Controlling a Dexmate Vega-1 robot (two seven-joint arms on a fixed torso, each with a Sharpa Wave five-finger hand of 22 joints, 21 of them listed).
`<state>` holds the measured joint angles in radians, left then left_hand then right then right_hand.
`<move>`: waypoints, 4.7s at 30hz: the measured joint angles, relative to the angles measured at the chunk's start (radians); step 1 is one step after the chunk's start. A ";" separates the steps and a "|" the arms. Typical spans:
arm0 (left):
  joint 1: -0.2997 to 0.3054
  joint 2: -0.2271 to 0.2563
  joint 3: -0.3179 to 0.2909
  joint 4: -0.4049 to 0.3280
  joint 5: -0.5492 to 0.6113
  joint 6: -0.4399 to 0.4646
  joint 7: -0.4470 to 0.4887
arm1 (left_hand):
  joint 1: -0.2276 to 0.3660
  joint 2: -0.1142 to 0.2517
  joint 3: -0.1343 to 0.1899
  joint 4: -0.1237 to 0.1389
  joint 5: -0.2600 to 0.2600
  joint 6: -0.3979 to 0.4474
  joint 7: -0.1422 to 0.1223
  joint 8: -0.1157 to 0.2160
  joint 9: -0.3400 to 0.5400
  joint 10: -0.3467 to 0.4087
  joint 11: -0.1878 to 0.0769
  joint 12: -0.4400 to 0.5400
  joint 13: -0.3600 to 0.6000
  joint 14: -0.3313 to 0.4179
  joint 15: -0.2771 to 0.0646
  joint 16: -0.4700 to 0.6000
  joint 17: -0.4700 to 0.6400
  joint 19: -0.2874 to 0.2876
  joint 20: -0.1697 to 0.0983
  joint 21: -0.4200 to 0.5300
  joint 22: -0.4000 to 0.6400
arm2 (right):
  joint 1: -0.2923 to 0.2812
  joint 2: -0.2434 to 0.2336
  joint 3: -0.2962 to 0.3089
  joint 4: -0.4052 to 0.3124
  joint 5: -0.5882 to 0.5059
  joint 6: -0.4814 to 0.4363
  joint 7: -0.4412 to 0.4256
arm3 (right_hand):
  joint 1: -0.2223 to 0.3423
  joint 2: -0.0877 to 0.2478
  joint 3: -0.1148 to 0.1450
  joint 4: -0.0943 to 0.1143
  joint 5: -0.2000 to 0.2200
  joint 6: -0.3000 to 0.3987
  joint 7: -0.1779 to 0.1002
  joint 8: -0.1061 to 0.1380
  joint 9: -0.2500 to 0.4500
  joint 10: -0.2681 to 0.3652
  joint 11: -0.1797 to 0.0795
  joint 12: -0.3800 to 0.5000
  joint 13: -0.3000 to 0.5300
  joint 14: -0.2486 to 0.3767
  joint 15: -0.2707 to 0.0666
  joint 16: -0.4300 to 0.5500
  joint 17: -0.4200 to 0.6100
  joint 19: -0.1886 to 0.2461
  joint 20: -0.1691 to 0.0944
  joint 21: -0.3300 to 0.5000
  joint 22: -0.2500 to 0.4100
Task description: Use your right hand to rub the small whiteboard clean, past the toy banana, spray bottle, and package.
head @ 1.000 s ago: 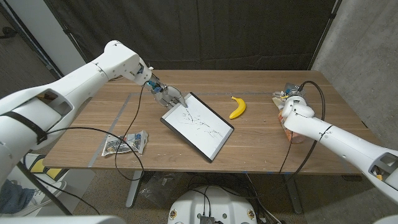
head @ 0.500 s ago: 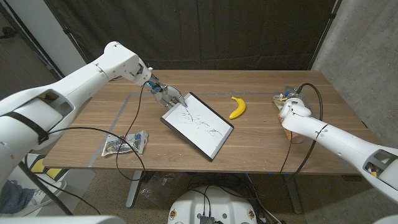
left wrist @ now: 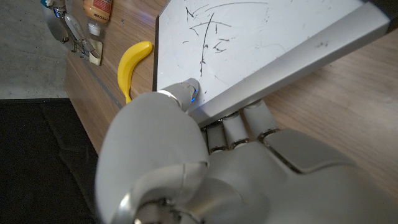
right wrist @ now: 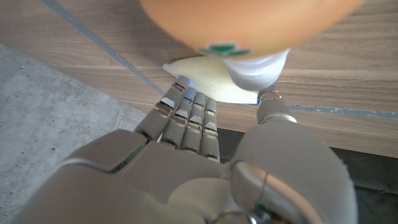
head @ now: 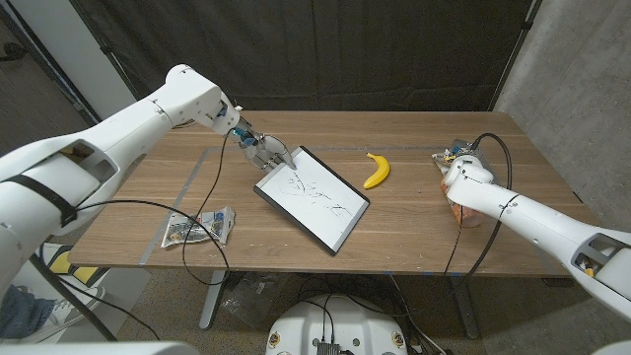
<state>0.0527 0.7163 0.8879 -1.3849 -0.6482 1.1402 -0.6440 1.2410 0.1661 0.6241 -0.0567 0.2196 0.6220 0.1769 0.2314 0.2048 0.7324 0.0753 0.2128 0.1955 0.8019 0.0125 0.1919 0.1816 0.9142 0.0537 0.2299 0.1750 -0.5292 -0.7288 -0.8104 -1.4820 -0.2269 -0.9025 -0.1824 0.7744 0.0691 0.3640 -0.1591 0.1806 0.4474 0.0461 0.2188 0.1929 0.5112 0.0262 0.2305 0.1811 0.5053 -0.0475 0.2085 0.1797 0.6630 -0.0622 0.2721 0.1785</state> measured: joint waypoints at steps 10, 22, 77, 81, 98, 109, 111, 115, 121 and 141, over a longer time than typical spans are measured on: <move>0.003 0.004 -0.003 -0.008 0.001 0.000 0.002 | -0.005 0.003 0.003 0.003 0.000 0.000 0.000 -0.002 0.000 0.000 0.000 0.000 0.000 0.000 0.000 0.000 0.000 0.000 0.000 0.000 0.000 | 0.011 0.016 -0.012 0.046 0.024 0.006 -0.001 | 0.124 0.016 0.042 -0.030 -0.001 0.070 -0.031 0.004 0.000 0.073 -0.031 0.009 -0.004 0.106 -0.009 0.000 -0.004 0.079 -0.011 0.022 0.003; 0.013 0.009 -0.014 -0.020 -0.004 0.002 0.013 | -0.009 -0.001 0.011 0.003 -0.001 0.009 0.002 -0.006 0.000 0.006 -0.002 0.000 0.000 0.000 0.000 -0.004 0.000 0.000 0.000 -0.006 0.000 | 0.002 0.025 -0.032 0.075 0.008 0.021 -0.057 | 0.351 0.016 0.086 -0.019 0.006 0.283 -0.122 0.032 0.000 0.284 -0.132 0.020 -0.006 0.358 -0.055 0.015 0.005 0.226 -0.048 0.111 0.019; 0.002 0.005 -0.005 -0.023 0.001 0.011 0.018 | -0.037 -0.010 0.033 0.006 -0.005 0.023 0.002 -0.013 0.000 0.013 -0.001 -0.007 0.002 -0.004 0.004 -0.004 0.000 0.006 0.006 -0.006 0.000 | -0.490 -0.153 0.273 -0.492 -0.122 0.501 -0.422 | 0.287 0.088 0.016 0.077 -0.008 0.455 -0.127 -0.011 0.001 0.378 -0.129 -0.027 -0.006 0.395 -0.075 -0.017 0.015 0.204 -0.052 0.181 0.026; 0.002 0.005 -0.005 -0.022 0.001 0.011 0.019 | -0.041 -0.006 0.037 0.002 -0.005 0.023 0.002 -0.013 0.000 0.013 -0.001 -0.007 0.002 -0.004 0.004 -0.004 0.000 0.006 0.005 -0.006 0.000 | -0.541 -0.159 0.290 -0.516 -0.149 0.602 -0.455 | 0.283 0.084 0.019 0.073 -0.009 0.464 -0.128 -0.010 0.000 0.385 -0.129 -0.027 -0.006 0.395 -0.075 -0.017 0.015 0.204 -0.052 0.181 0.026; 0.017 -0.005 -0.028 -0.029 -0.011 0.011 0.059 | -0.041 -0.007 0.043 -0.004 -0.005 0.030 0.002 -0.017 0.000 0.018 0.004 -0.007 0.002 -0.004 0.004 -0.004 0.000 0.004 0.007 -0.006 0.001 | -0.644 -0.140 0.314 -0.528 -0.291 0.896 -0.527 | 0.286 0.085 0.020 0.072 -0.008 0.464 -0.128 -0.008 0.000 0.385 -0.129 -0.027 -0.006 0.395 -0.075 -0.017 0.016 0.199 -0.047 0.181 0.026; 0.043 -0.016 -0.051 -0.042 -0.033 0.011 0.090 | -0.044 -0.010 0.050 -0.005 -0.005 0.034 -0.001 -0.017 0.000 0.018 0.004 -0.007 0.002 -0.004 0.004 -0.004 0.000 0.004 0.007 -0.006 0.001 | -0.658 -0.102 0.305 -0.489 -0.421 1.055 -0.565 | 0.291 0.080 0.024 0.068 -0.007 0.464 -0.128 -0.008 0.001 0.396 -0.129 -0.027 -0.006 0.395 -0.075 -0.017 0.016 0.195 -0.050 0.188 0.026; 0.044 -0.015 -0.052 -0.045 -0.035 0.014 0.091 | -0.044 -0.010 0.050 -0.005 -0.005 0.034 -0.001 -0.017 0.000 0.018 0.004 -0.007 0.002 -0.004 0.004 -0.004 0.000 0.004 0.007 -0.006 0.001 | -0.656 -0.096 0.300 -0.483 -0.435 1.063 -0.569 | 0.291 0.080 0.024 0.068 -0.007 0.466 -0.126 -0.008 0.001 0.396 -0.129 -0.027 -0.006 0.395 -0.075 -0.017 0.016 0.195 -0.050 0.188 0.026; 0.046 -0.007 -0.052 -0.058 -0.041 0.025 0.096 | -0.044 -0.010 0.050 -0.005 -0.005 0.034 -0.001 -0.017 0.000 0.018 0.004 -0.007 0.002 -0.003 0.004 -0.004 0.000 0.004 0.007 -0.006 0.001 | -0.645 -0.080 0.278 -0.455 -0.509 1.091 -0.585 | 0.292 0.079 0.024 0.068 -0.007 0.466 -0.127 -0.010 0.001 0.396 -0.129 -0.027 -0.006 0.395 -0.075 -0.017 0.016 0.195 -0.050 0.188 0.026; 0.050 0.009 -0.056 -0.081 -0.050 0.038 0.102 | -0.044 -0.010 0.050 -0.005 -0.008 0.038 0.002 -0.021 0.000 0.018 0.004 -0.007 0.002 0.002 0.009 -0.004 0.000 0.004 0.007 -0.006 0.001 | -0.628 -0.057 0.248 -0.423 -0.571 1.102 -0.602 | 0.292 0.078 0.024 0.068 -0.007 0.469 -0.130 -0.011 0.000 0.405 -0.138 -0.028 -0.007 0.395 -0.075 -0.016 0.016 0.195 -0.050 0.188 0.026; 0.042 0.031 -0.039 -0.100 -0.050 0.033 0.087 | -0.059 -0.012 0.058 -0.009 -0.008 0.038 0.002 -0.021 0.000 0.020 0.002 -0.007 0.002 0.006 0.005 -0.004 0.000 0.004 0.007 -0.006 0.001 | -0.548 0.016 0.123 -0.315 -0.705 1.093 -0.647 | 0.290 0.080 0.022 0.058 -0.008 0.471 -0.132 -0.017 0.005 0.417 -0.150 -0.027 -0.006 0.405 -0.077 -0.012 0.011 0.199 -0.047 0.201 0.026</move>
<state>0.0946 0.7477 0.8488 -1.4850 -0.6981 1.1735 -0.5567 1.1820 0.1544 0.6823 -0.0653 0.2112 0.6598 0.1790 0.2104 0.2048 0.7523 0.0770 0.2059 0.1974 0.8074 0.0178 0.1881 0.1816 0.9178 0.0608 0.2242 0.1756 -1.0772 -0.7132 -0.6875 -1.7967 -0.9317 0.1905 -0.8296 1.0643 0.1491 0.3863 -0.1009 0.1728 0.9188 -0.0861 0.2022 0.1980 0.9285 -0.1241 0.2036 0.1749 0.9101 -0.1250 0.1967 0.1905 0.8621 -0.1089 0.4735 0.2043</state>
